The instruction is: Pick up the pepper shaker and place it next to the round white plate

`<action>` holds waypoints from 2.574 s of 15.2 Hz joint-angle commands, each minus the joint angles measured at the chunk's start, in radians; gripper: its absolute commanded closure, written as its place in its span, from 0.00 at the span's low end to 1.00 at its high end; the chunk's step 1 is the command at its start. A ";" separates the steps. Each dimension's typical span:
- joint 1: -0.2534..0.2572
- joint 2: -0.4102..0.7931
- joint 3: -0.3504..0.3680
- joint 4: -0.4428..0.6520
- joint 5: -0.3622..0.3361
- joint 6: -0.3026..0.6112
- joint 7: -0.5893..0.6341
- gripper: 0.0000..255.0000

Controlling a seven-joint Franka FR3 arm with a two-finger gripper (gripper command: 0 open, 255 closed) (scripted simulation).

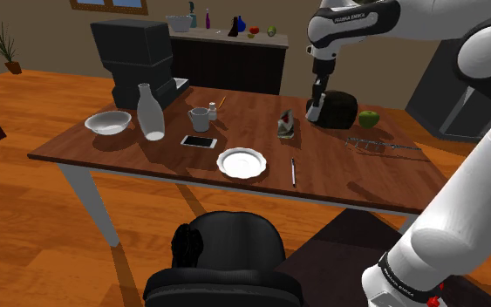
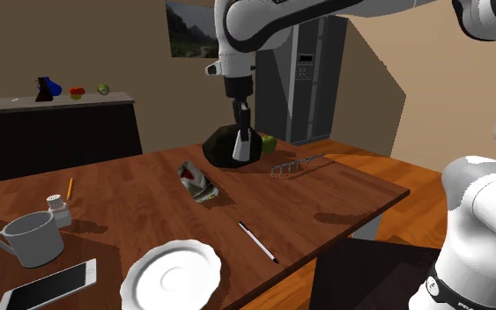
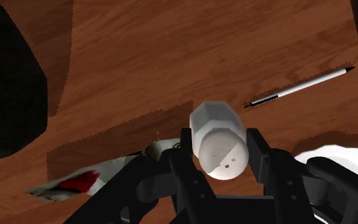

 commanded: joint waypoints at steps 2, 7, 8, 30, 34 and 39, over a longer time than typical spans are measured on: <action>0.036 -0.007 0.035 -0.009 0.000 -0.004 0.073 1.00; 0.094 0.000 0.093 0.001 0.007 -0.017 0.187 1.00; 0.106 0.004 0.105 0.007 0.009 -0.020 0.209 1.00; 0.146 0.070 0.144 -0.167 0.020 0.213 0.300 1.00; 0.145 0.089 0.143 -0.200 0.022 0.264 0.301 1.00; 0.143 0.116 0.144 -0.236 0.026 0.327 0.302 1.00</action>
